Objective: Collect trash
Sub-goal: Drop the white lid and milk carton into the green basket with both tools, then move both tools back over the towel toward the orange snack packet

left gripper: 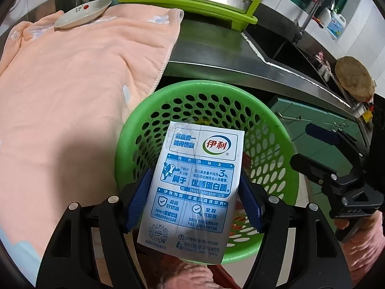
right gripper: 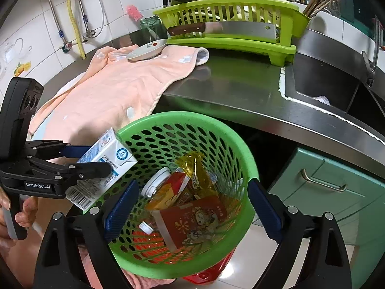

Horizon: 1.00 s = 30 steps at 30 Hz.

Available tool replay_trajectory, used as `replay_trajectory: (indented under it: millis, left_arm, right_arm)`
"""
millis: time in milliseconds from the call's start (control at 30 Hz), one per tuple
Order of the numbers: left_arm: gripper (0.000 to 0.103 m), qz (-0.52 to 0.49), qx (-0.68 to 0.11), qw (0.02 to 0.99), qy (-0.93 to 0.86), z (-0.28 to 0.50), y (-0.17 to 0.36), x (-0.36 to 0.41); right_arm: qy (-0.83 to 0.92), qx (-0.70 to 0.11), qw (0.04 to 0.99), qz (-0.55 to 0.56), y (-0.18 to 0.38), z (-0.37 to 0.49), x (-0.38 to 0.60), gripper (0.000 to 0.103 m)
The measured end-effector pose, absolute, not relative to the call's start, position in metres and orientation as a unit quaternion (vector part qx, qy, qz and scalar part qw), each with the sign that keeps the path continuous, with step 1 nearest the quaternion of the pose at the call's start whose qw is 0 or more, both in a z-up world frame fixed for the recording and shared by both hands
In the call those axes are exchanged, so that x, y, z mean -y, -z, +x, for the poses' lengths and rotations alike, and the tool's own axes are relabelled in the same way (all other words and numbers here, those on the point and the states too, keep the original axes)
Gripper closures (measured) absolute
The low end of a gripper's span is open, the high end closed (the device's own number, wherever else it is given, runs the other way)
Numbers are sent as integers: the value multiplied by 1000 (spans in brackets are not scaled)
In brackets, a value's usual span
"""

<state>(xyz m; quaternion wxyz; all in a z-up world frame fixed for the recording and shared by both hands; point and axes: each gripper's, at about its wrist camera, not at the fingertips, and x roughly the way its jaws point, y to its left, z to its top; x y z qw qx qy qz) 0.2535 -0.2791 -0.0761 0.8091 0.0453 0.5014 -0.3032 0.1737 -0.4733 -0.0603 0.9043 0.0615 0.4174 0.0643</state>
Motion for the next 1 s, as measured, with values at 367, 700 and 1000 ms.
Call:
replay_trajectory:
  millis: [367,700,1000]
  left_arm:
    - [26,34,-477,824,303,242,54,259]
    - [26,7,-453,856,250,223,29,192]
    - [26,-29,-439,886,145,208,18,92]
  right_arm:
    - [-78,-413,906,53,53,174,457,14]
    - [-118,-412,903,36,49,178,416,14]
    - [-172,-408,897,13,44,190,356,14]
